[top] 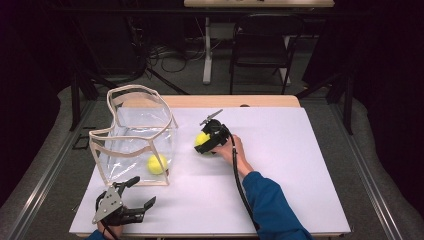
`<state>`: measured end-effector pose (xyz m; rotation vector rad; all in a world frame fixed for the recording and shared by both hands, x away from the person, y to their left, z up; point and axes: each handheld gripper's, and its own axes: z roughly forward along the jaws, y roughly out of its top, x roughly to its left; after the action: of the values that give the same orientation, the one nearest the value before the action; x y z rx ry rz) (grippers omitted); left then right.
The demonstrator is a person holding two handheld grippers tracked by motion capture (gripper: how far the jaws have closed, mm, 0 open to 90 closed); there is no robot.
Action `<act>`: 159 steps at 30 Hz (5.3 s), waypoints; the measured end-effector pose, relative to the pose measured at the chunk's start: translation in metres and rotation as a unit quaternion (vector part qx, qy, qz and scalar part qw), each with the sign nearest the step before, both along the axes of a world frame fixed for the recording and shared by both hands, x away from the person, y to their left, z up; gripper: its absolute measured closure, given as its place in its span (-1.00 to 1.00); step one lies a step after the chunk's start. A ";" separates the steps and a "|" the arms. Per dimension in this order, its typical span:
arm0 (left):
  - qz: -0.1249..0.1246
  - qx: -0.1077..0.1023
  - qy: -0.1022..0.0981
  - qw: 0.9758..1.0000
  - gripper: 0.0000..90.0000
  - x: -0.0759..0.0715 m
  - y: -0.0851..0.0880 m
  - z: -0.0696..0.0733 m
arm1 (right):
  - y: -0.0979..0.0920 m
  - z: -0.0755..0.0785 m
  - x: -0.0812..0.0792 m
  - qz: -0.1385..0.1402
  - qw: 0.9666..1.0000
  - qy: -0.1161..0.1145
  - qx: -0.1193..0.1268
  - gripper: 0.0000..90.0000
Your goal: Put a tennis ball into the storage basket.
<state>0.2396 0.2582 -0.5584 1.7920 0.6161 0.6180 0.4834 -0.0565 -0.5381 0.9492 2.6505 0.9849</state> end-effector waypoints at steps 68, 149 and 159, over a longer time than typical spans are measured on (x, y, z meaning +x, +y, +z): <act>-0.001 0.001 0.000 1.000 -0.65 0.001 -0.001 0.000 | -0.012 0.035 -0.027 0.006 0.999 -0.035 0.031 -0.43; -0.004 0.002 -0.002 1.000 -0.65 0.000 -0.001 0.000 | 0.001 0.125 -0.041 0.038 0.991 -0.091 0.088 -0.43; -0.003 0.002 -0.002 1.000 -0.65 0.000 -0.001 0.000 | 0.002 0.136 -0.042 0.042 0.990 -0.100 0.091 -0.43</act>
<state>0.2398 0.2573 -0.5580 1.7960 0.6069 0.6183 0.4413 -0.0541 -0.4021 0.7305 2.4840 1.2874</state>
